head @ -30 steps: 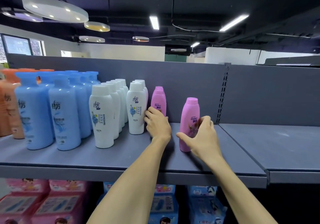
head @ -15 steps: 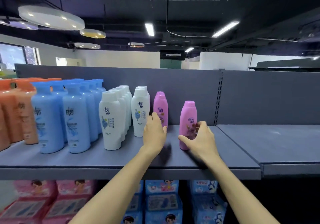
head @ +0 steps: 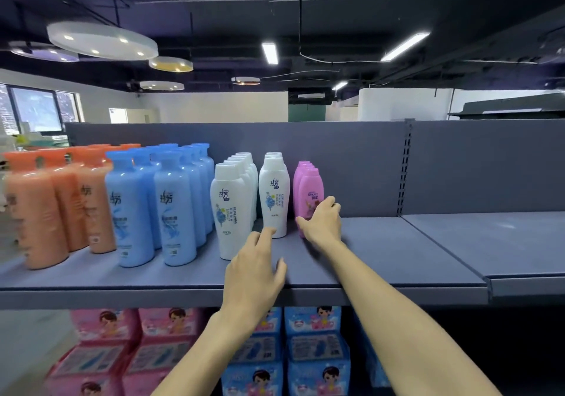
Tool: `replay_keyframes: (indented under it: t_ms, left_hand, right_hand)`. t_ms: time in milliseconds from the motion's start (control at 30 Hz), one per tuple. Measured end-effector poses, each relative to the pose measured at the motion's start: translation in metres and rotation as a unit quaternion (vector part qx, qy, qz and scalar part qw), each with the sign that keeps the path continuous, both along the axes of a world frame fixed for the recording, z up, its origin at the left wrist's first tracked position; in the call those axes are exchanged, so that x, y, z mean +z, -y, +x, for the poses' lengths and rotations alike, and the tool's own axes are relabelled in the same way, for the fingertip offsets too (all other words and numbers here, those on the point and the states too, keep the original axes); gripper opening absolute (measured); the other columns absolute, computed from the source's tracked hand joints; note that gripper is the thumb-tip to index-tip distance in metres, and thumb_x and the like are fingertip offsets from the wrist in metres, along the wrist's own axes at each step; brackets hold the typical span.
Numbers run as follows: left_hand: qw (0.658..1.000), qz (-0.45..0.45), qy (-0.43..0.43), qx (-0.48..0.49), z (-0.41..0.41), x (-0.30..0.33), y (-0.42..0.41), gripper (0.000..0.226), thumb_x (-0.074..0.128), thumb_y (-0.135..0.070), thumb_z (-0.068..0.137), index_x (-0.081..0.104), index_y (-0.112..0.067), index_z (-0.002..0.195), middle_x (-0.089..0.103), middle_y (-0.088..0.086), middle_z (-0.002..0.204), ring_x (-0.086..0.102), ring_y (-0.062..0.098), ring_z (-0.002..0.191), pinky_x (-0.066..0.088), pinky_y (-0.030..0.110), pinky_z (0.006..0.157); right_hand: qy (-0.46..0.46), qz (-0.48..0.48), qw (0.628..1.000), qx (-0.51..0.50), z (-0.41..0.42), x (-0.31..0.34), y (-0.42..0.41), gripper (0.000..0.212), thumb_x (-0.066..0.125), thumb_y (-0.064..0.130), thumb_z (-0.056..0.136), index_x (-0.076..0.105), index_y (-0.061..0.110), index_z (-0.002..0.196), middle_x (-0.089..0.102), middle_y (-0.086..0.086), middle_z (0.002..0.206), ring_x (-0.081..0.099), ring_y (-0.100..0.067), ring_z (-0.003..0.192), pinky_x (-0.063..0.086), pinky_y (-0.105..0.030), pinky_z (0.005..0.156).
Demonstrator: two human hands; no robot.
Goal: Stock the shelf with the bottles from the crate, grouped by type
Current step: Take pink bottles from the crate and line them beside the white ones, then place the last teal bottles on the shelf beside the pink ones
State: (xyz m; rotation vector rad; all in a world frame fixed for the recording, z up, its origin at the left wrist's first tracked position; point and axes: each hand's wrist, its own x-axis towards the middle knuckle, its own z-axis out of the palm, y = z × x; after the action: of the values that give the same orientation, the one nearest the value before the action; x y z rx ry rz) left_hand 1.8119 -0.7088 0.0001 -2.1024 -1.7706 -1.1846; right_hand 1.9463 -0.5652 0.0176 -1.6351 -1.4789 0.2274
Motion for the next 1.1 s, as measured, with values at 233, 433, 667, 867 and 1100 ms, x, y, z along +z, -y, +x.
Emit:
replay_keyframes:
  t_ms: [233,433,667,867,1100]
  left_hand:
    - [1.0,-0.008,0.014,-0.003,-0.009,-0.004,0.004,0.046,0.056,-0.033,0.089,0.043,-0.025,0.132,0.056,-0.007,0.118,0.057,0.017,0.106,0.05,0.036,0.079]
    - [1.0,-0.024,0.012,0.0,-0.014,0.006,0.005,0.043,0.057,-0.032,0.089,0.046,-0.021,0.129,0.057,-0.004,0.116,0.057,0.018,0.105,0.049,0.037,0.08]
    - [0.998,0.04,-0.052,-0.016,-0.029,-0.029,0.069,0.042,0.065,-0.035,0.083,0.055,-0.022,0.122,0.062,-0.01,0.104,0.066,0.015,0.087,0.056,0.036,0.056]
    - [0.997,-0.052,-0.06,-0.026,-0.033,-0.088,0.076,0.03,0.061,-0.037,0.087,0.055,-0.023,0.113,0.06,-0.01,0.101,0.064,0.012,0.091,0.054,0.038,0.057]
    - [0.95,-0.306,-0.062,-0.012,-0.049,-0.266,0.096,0.039,0.062,-0.039,0.085,0.049,-0.023,0.119,0.058,-0.008,0.105,0.062,0.016,0.093,0.053,0.036,0.063]
  right_hand:
    - [0.022,-0.01,1.0,-0.007,-0.002,-0.005,0.007,0.071,0.08,0.036,0.08,0.036,0.0,0.123,0.045,-0.019,0.128,0.051,-0.037,0.116,0.045,-0.038,0.092]
    - [0.026,0.012,0.999,0.03,-0.004,-0.001,0.047,0.063,0.078,0.036,0.082,0.039,0.003,0.119,0.047,-0.016,0.125,0.052,-0.035,0.112,0.047,-0.041,0.092]
    - [0.046,0.188,0.972,0.132,0.002,-0.044,0.147,0.042,0.073,0.032,0.084,0.052,0.017,0.117,0.054,0.003,0.108,0.056,-0.015,0.099,0.051,-0.033,0.085]
    - [0.099,0.202,0.949,0.222,0.01,-0.111,0.184,0.032,0.073,0.02,0.088,0.059,0.011,0.115,0.057,0.003,0.104,0.059,-0.014,0.093,0.051,-0.026,0.083]
    - [0.13,-0.143,0.948,0.252,0.023,-0.304,0.207,0.045,0.072,0.034,0.088,0.052,0.019,0.126,0.051,0.01,0.108,0.055,-0.007,0.1,0.05,-0.027,0.085]
